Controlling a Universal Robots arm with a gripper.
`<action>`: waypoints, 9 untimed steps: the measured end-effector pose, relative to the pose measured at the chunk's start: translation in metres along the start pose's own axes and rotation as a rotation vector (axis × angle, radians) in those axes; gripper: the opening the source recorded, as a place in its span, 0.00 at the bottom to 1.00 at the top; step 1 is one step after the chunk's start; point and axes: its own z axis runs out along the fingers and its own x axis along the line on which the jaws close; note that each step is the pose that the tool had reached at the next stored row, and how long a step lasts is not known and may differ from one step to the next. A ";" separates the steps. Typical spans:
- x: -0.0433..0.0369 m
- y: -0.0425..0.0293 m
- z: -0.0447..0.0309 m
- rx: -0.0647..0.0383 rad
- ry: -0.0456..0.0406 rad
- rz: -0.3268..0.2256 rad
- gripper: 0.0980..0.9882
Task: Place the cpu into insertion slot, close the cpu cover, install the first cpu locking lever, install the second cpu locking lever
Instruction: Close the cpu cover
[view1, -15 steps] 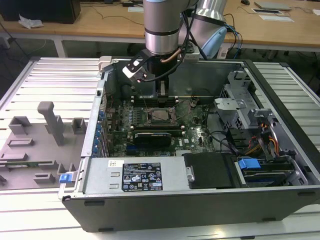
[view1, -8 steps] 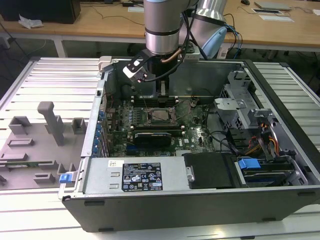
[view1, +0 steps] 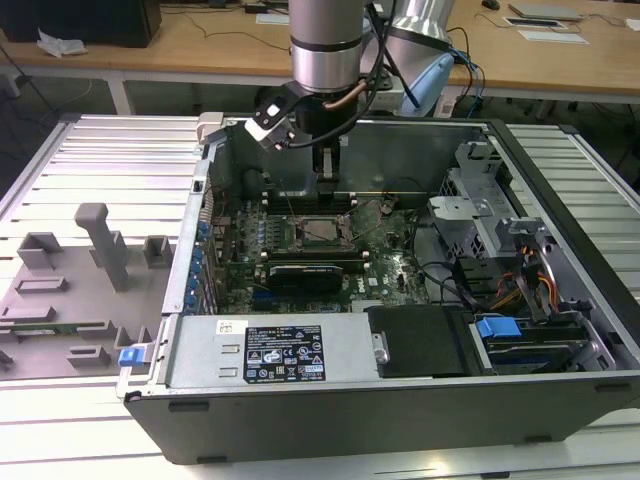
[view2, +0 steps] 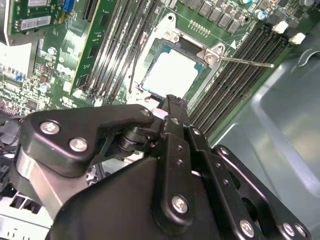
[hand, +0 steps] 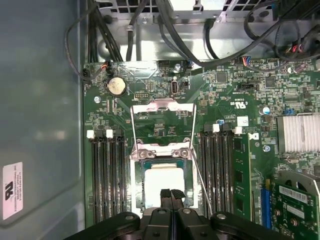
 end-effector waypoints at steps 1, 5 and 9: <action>0.0000 0.0000 -0.0001 0.000 0.0119 0.001 0.01; -0.0001 0.0048 0.0004 0.004 0.0400 0.003 0.01; -0.0005 0.0209 0.0017 0.018 0.0395 0.003 0.01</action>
